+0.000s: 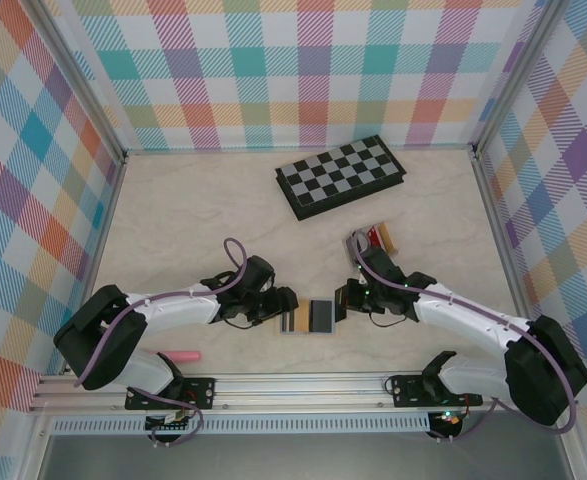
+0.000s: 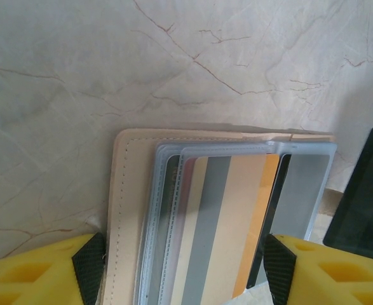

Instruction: Put the credit cards into the card holder

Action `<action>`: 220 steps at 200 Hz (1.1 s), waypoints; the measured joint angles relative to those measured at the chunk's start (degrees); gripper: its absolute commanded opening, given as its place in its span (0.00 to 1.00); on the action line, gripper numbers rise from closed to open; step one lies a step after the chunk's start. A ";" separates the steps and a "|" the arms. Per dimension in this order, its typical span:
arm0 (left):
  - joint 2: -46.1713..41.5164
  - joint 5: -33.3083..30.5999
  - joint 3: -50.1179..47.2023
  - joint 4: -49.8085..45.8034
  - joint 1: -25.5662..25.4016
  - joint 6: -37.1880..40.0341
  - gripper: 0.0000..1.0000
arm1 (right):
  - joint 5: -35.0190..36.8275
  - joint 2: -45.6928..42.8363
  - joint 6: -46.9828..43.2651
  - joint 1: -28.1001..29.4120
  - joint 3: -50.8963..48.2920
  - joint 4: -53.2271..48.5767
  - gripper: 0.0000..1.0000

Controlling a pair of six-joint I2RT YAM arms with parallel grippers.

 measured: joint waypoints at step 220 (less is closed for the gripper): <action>0.50 -0.17 0.00 0.15 -0.31 -0.17 0.66 | 0.48 -0.74 1.73 0.37 -2.12 2.69 0.04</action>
